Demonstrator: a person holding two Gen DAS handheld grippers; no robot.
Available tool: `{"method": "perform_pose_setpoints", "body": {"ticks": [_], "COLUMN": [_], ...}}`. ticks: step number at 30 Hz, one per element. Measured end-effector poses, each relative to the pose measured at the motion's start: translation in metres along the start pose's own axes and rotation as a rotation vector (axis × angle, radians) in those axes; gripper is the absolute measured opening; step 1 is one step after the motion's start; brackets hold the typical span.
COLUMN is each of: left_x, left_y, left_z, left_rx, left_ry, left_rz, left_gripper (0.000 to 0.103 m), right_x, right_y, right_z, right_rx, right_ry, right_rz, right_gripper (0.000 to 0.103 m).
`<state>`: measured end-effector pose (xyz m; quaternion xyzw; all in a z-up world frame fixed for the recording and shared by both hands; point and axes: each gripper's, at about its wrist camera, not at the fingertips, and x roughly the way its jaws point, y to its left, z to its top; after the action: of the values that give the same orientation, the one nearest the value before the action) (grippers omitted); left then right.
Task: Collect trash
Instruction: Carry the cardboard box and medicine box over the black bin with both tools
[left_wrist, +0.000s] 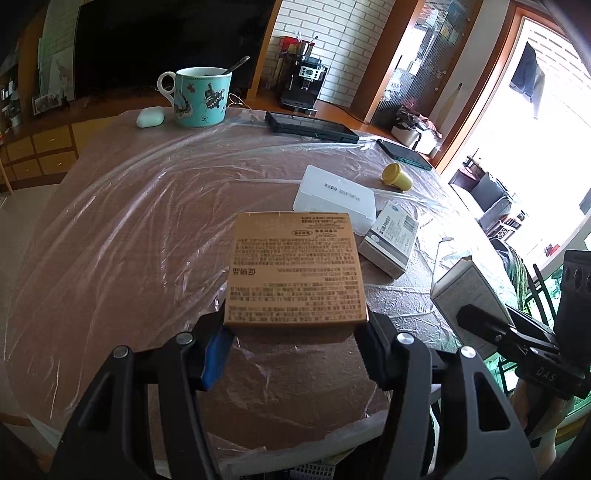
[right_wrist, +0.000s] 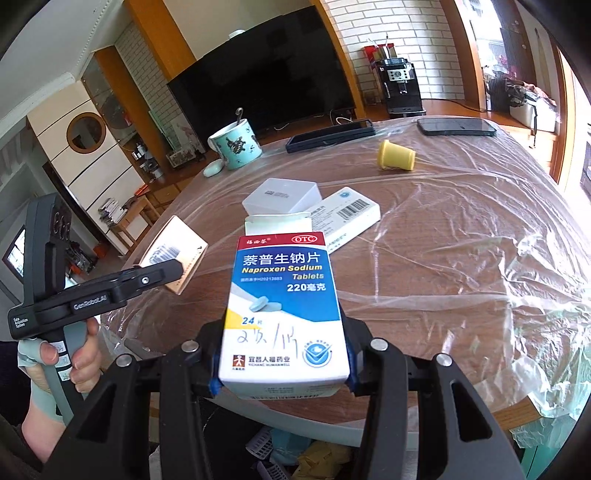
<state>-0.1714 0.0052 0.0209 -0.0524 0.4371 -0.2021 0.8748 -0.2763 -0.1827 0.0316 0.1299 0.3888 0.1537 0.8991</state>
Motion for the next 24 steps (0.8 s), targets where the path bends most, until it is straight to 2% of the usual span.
{"method": "perform_pose_setpoints", "body": {"ticks": [24], "left_x": [-0.021], "left_y": [-0.011], "left_z": [-0.019], "left_rx": [0.072], "left_ry": [-0.022], "left_rz": [-0.039], "left_gripper": [0.059], "right_x": [-0.015], "right_y": [-0.002], "right_z": [-0.006], "right_rx": [-0.019], "right_ry": [-0.016], "right_rz": [-0.002], "right_gripper": [0.046]}}
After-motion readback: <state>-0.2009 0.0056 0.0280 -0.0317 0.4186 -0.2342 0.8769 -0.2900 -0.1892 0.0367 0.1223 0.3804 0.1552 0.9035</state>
